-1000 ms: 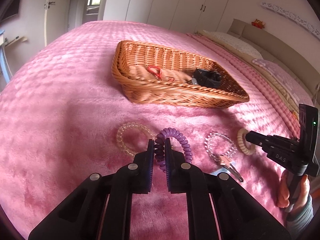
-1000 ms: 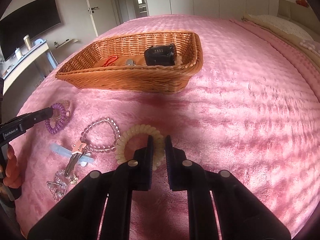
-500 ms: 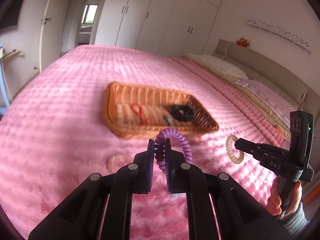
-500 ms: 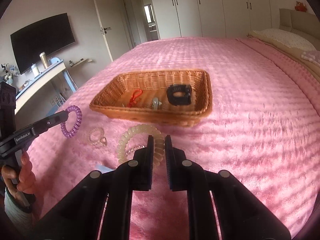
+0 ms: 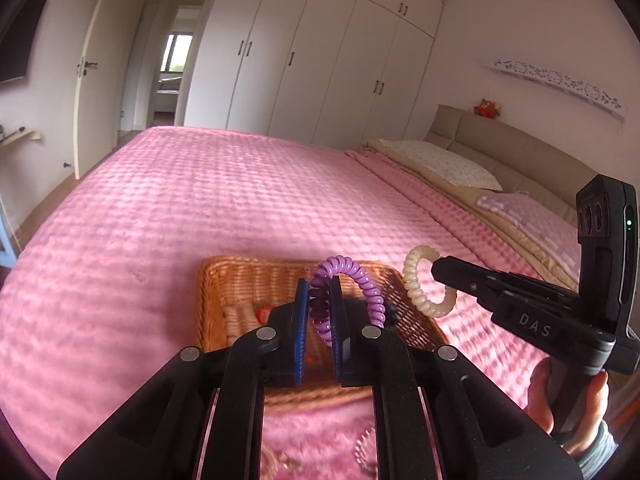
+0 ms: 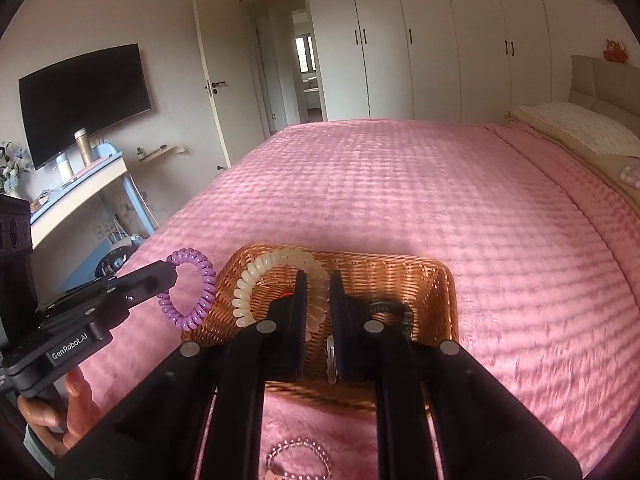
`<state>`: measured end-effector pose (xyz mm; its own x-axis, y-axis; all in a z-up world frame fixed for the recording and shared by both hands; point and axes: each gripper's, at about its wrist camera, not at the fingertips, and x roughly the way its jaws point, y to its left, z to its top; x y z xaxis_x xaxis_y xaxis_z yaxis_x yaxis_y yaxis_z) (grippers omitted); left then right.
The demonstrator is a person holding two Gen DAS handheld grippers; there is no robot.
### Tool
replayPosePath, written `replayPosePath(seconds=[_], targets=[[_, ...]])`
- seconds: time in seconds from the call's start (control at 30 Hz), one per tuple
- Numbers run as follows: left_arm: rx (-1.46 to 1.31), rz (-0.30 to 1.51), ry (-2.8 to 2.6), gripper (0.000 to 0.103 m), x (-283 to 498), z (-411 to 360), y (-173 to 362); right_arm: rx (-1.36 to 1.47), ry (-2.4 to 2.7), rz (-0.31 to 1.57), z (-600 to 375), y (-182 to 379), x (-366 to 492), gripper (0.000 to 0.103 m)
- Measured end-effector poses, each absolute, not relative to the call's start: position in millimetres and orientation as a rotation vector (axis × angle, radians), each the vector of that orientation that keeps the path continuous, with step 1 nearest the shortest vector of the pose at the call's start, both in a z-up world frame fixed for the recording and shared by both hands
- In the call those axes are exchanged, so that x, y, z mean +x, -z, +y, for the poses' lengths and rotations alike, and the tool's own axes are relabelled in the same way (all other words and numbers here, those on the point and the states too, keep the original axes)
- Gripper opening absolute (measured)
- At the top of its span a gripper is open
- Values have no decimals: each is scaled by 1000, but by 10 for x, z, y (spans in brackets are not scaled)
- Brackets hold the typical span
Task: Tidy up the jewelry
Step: 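Carry both coil hair ties into the wicker basket and open both tools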
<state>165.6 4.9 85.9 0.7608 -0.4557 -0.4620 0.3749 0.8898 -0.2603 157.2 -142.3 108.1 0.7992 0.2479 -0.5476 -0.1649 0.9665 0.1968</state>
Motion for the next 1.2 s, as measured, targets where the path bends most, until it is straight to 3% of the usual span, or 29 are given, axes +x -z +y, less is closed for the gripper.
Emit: replayPosePath(seconds=[0.4, 0.87, 0.93, 1.07, 1.2], targets=[[-196, 673, 377, 8, 2363, -1, -282, 173, -189, 840, -1249, -365, 2475, 9], [-135, 769, 350, 9, 2484, -62, 21, 158, -172, 907, -1180, -36, 2578, 10], [-147, 773, 356, 16, 2466, -39, 7, 169, -174, 921, -1211, -24, 2572, 10], [-152, 745, 366, 22, 2332, 9, -111, 173, -177, 896, -1275, -113, 2453, 26], [-167, 698, 391, 26, 2102, 86, -324, 178, -197, 839, -1343, -325, 2213, 27]])
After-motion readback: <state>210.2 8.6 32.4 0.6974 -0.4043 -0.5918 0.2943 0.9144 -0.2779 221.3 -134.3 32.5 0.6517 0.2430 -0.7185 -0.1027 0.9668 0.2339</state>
